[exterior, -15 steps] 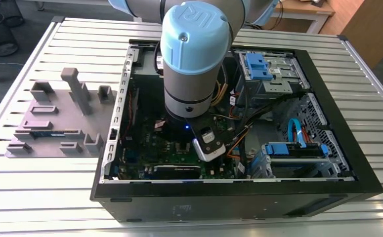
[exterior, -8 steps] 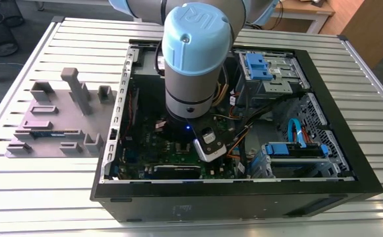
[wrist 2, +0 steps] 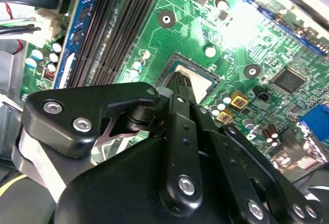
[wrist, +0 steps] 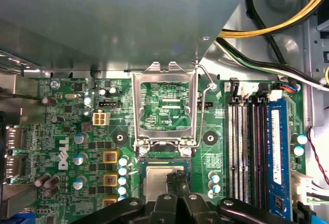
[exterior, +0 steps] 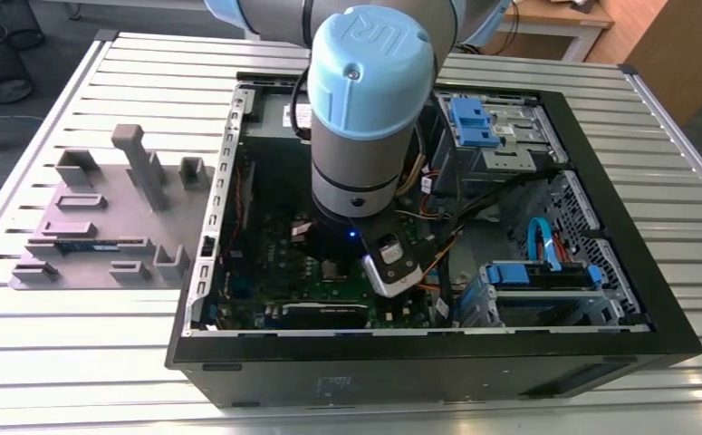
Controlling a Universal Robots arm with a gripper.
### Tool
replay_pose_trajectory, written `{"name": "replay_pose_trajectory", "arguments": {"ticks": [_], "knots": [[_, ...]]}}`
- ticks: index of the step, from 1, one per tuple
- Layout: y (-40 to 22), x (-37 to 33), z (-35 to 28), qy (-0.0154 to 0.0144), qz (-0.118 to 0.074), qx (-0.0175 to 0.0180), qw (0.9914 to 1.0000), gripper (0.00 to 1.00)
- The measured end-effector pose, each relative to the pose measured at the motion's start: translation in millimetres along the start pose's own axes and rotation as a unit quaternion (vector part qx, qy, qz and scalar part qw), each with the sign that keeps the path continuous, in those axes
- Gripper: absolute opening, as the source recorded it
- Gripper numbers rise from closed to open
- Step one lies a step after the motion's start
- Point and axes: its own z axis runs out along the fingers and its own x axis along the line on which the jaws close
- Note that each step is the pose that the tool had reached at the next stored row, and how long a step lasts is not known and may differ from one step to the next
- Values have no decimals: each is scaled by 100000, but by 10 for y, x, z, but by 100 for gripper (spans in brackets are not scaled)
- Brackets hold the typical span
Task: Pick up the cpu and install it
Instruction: 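Place the cpu into insertion slot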
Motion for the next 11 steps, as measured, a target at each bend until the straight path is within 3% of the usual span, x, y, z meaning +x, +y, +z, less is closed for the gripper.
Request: {"name": "replay_pose_trajectory", "arguments": {"ticks": [7,11], "knots": [[-3,32,10,3,1,-66,100000,11],[-36,32,7,6,6,-59,100000,11]]}}
